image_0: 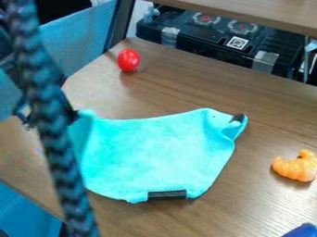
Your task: Fold the cloth from bottom left to top right
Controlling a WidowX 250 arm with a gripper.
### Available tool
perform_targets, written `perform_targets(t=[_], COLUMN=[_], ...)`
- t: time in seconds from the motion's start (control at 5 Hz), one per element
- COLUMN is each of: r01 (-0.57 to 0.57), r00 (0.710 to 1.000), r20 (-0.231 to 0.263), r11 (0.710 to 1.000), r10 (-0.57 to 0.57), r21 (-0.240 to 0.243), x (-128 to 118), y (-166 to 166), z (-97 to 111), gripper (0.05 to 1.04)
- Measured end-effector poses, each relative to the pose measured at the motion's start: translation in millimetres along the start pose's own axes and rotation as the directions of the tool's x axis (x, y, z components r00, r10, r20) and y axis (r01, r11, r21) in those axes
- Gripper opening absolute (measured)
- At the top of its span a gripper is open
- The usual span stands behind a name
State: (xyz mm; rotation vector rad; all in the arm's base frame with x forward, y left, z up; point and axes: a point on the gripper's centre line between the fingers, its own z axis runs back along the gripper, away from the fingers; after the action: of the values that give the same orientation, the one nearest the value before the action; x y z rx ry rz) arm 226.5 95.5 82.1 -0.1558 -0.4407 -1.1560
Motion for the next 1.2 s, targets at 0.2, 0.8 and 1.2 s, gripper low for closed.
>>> perform_targets(t=[0.2,0.8,1.2], r01=[-0.054,-0.331,-0.443], r00=[0.998,0.944,0.896], r20=[-0.01,-0.011,-0.008], r11=[0.999,0.944,0.897], r10=[0.054,0.331,0.443], r21=[-0.005,-0.017,0.001], x=[24,117,160], y=[8,51,75], z=[-7,-32,-60], gripper=[0.058,0.058,0.056])
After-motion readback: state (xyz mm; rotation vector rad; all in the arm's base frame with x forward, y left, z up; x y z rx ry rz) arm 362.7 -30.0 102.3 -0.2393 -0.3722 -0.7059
